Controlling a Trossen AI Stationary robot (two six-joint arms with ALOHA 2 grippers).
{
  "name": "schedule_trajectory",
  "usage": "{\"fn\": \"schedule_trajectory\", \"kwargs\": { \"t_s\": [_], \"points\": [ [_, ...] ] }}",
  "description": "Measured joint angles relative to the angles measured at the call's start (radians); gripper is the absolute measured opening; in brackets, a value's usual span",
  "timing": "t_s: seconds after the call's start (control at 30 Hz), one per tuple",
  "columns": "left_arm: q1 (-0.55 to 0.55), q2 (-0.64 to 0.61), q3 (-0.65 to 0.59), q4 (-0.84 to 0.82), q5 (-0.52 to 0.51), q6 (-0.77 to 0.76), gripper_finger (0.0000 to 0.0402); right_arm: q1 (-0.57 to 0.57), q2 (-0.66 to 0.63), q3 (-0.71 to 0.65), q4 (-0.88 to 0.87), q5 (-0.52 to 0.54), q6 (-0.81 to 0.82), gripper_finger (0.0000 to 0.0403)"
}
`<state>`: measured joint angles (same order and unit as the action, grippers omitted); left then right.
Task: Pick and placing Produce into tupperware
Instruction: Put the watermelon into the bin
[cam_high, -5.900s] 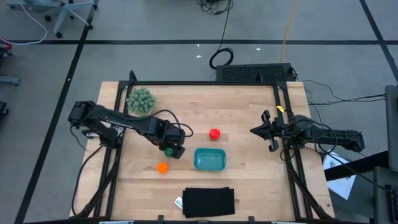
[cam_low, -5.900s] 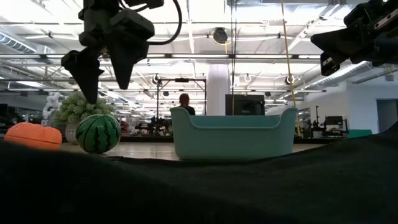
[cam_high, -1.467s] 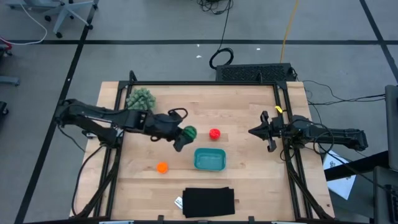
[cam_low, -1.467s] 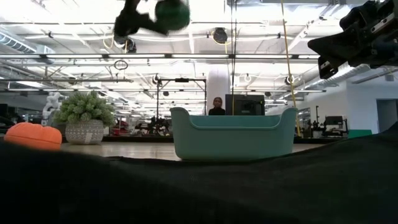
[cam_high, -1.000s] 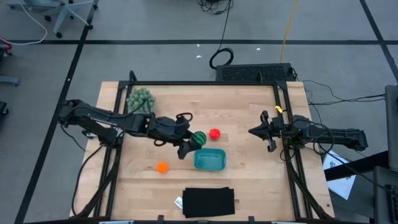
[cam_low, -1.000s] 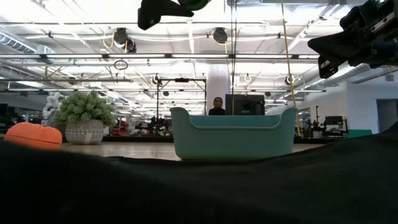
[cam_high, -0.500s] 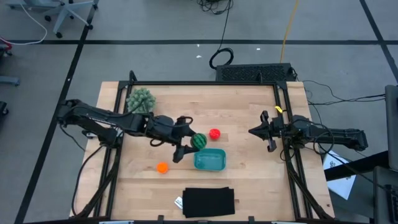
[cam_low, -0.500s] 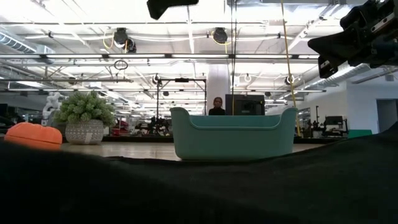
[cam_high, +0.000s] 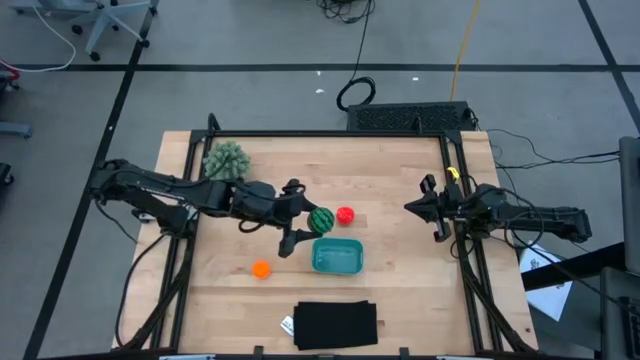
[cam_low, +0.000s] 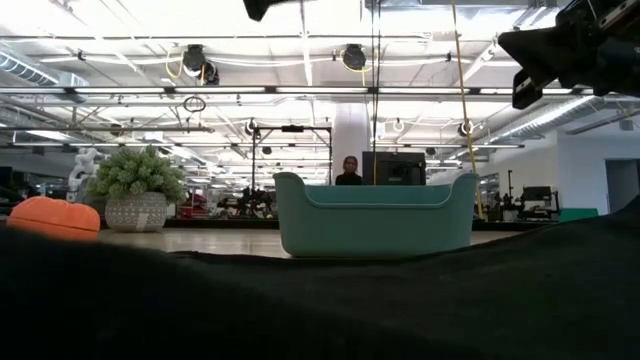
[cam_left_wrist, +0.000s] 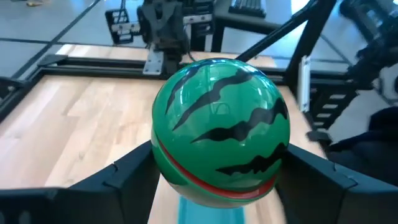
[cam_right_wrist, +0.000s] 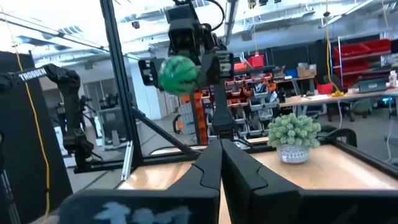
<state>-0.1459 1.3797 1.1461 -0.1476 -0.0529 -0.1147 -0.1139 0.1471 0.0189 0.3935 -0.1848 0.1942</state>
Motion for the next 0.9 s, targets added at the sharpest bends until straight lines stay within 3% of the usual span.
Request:
{"fn": "schedule_trajectory", "kwargs": {
  "t_s": [0.4, 0.67, 0.9],
  "points": [
    [0.058, 0.099, 0.000, 0.048, 0.012, 0.172, 0.0285, 0.000, 0.000, 0.000, -0.012, 0.000, -0.049, 0.0000],
    [0.088, 0.209, 0.000, 0.077, 0.146, 0.252, 0.0285, 0.000, 0.000, 0.000, -0.031, 0.000, -0.049, 0.0000],
    [0.088, 0.273, 0.000, 0.029, 0.157, 0.270, 0.0285, 0.000, 0.000, 0.000, -0.033, 0.000, -0.049, 0.0000]
  ]
}}
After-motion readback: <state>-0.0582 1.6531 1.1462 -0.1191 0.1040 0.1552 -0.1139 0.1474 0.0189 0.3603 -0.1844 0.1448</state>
